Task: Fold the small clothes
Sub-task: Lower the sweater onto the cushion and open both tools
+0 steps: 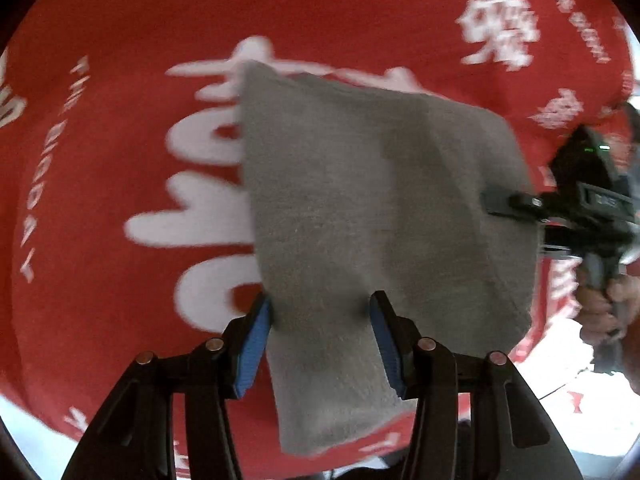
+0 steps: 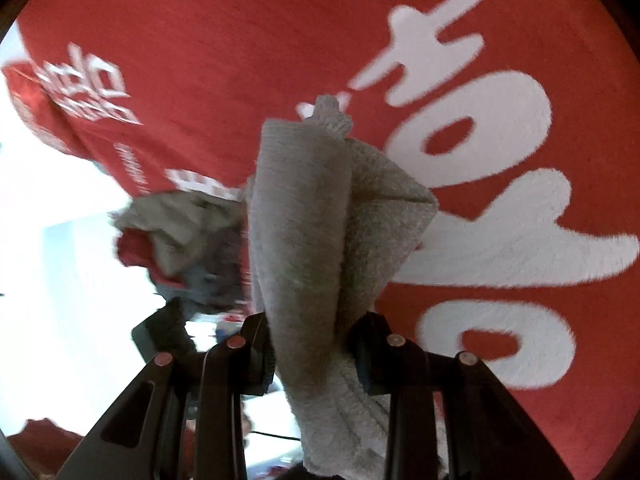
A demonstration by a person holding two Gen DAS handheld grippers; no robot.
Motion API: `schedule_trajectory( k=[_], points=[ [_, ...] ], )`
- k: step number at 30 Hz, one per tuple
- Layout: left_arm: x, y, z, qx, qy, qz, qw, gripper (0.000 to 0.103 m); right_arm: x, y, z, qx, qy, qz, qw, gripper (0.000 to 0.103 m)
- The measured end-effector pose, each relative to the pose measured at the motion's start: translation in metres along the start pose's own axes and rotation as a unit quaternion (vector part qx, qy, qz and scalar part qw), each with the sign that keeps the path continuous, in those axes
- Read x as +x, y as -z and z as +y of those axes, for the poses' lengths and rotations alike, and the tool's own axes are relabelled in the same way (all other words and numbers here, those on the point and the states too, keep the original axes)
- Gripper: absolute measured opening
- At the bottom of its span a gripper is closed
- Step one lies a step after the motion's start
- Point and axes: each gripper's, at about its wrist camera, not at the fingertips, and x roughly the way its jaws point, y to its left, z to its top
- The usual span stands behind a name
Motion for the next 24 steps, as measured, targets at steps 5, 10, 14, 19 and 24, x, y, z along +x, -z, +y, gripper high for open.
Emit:
schedule_trajectory(
  k=[5, 10, 14, 19, 24],
  points=[
    [-0.011, 0.006, 0.013, -0.022, -0.032, -0.023, 0.999, 0.074, -0.017, -0.004, -0.015, 0.027, 0.082, -0.039, 0.996, 0.051],
    [-0.032, 0.012, 0.009, -0.018, -0.058, -0.042, 0.9973, 0.103, -0.045, 0.029, 0.01, 0.003, 0.112, -0.053, 0.992, 0.057],
    [-0.043, 0.008, -0.006, -0.011, -0.072, -0.051, 0.9961, 0.103, -0.039, 0.069, 0.029, -0.004, 0.109, -0.031, 0.994, 0.057],
    [-0.059, 0.003, -0.015, -0.021, -0.023, -0.07, 0.9971, 0.103, -0.011, 0.088, 0.017, -0.008, 0.15, 0.006, 0.989, 0.009],
    [-0.062, 0.001, -0.012, -0.032, 0.002, -0.067, 0.9973, 0.103, -0.014, 0.097, 0.024, -0.052, 0.207, -0.025, 0.977, 0.008]
  ],
)
